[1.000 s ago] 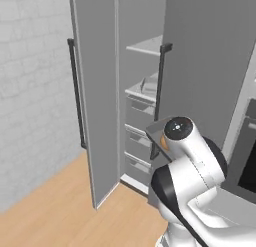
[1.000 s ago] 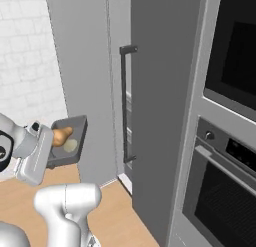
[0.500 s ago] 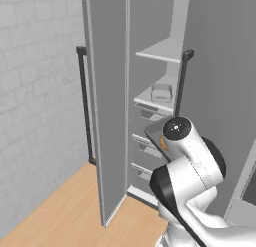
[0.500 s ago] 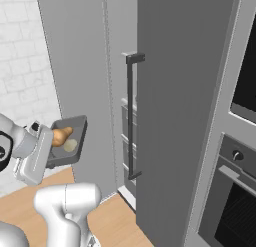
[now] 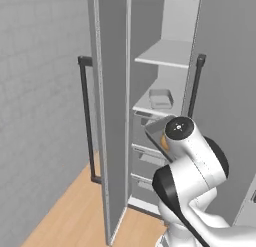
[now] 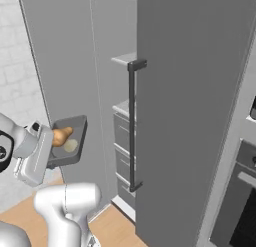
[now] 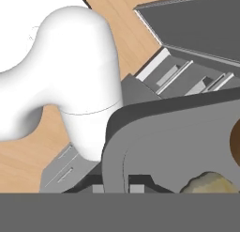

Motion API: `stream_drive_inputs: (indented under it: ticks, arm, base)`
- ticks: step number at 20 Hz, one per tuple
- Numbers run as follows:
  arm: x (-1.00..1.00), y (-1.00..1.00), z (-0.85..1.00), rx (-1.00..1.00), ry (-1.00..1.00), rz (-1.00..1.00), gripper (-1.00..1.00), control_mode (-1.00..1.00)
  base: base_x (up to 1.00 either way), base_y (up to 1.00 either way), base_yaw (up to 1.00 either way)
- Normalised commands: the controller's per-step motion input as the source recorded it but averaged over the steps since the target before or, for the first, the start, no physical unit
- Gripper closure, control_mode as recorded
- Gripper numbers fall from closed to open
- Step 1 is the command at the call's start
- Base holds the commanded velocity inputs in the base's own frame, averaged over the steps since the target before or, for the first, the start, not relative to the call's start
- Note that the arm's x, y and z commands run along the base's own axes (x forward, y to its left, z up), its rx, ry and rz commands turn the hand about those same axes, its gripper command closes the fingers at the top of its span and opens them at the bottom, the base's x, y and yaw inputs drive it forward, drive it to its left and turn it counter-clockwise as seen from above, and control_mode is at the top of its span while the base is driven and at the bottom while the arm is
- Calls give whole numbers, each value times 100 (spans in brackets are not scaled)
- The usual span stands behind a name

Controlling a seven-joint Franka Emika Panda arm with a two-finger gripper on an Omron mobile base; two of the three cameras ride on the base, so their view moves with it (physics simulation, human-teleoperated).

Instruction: Take the meat container that has the shrimp and place it on the second highest rack of the freezer. Then take the vegetable container that has the squash and garlic and place it on the highest rack of the freezer.

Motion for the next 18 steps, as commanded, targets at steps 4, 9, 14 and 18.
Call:
stream_drive_inputs:
  ticks: [4, 9, 14, 18]
  arm:
    - [0, 0, 0, 0, 0, 0, 100, 100]
    - [0, 0, 0, 0, 0, 0, 100, 100]
    - [0, 0, 0, 0, 0, 0, 100, 100]
    - [0, 0, 0, 0, 0, 0, 100, 100]
  base:
    - [62, 39, -31]
    - [31, 0, -17]
    - [21, -5, -7]
    - [32, -38, 0]
